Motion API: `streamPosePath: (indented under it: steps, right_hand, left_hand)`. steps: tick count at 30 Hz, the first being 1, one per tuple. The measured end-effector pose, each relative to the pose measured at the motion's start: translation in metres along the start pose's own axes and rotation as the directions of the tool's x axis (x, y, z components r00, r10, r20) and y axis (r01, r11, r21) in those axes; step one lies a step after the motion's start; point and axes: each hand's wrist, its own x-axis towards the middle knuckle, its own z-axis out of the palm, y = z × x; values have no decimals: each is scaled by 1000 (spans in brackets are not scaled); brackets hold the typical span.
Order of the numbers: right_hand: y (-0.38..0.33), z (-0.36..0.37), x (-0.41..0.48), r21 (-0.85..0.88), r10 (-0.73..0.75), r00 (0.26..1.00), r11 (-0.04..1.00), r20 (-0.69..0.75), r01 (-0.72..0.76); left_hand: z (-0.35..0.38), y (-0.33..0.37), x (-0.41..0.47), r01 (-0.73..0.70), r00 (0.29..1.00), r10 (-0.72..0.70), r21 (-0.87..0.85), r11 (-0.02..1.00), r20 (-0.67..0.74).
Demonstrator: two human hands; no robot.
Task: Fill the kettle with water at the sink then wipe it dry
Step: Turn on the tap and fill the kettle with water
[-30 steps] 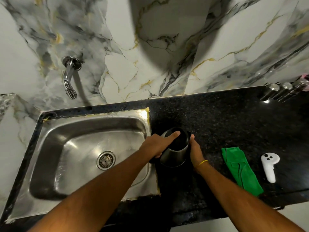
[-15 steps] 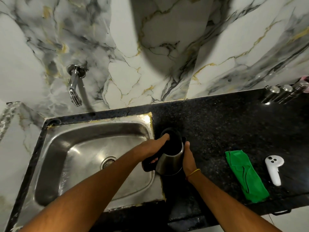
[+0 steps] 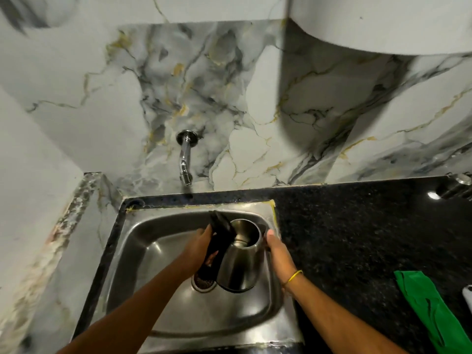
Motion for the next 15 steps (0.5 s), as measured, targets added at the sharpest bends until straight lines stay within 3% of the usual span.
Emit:
streamPosePath:
  steps: [4,7,11,15]
  right_hand:
    - [-81,47,-29,-306,-183,983,936,3,175]
    - [-117,86,-24,-417,-314,945,849,95,324]
    - [-164,141,-7,-567,-454,859,653,237,501]
    - [-201,192,10,-607,-478,827,574,296,549]
  left_hand:
    - [-56,-10,3,-52,997,48,-66,996,-52]
    - [-93,-31,23,-107,993,101,-117,987,-52]
    - [-127,-43,51,-94,991,79,-139,986,-112]
    - [-146,-41,68,-128,990,118,-160,979,-74]
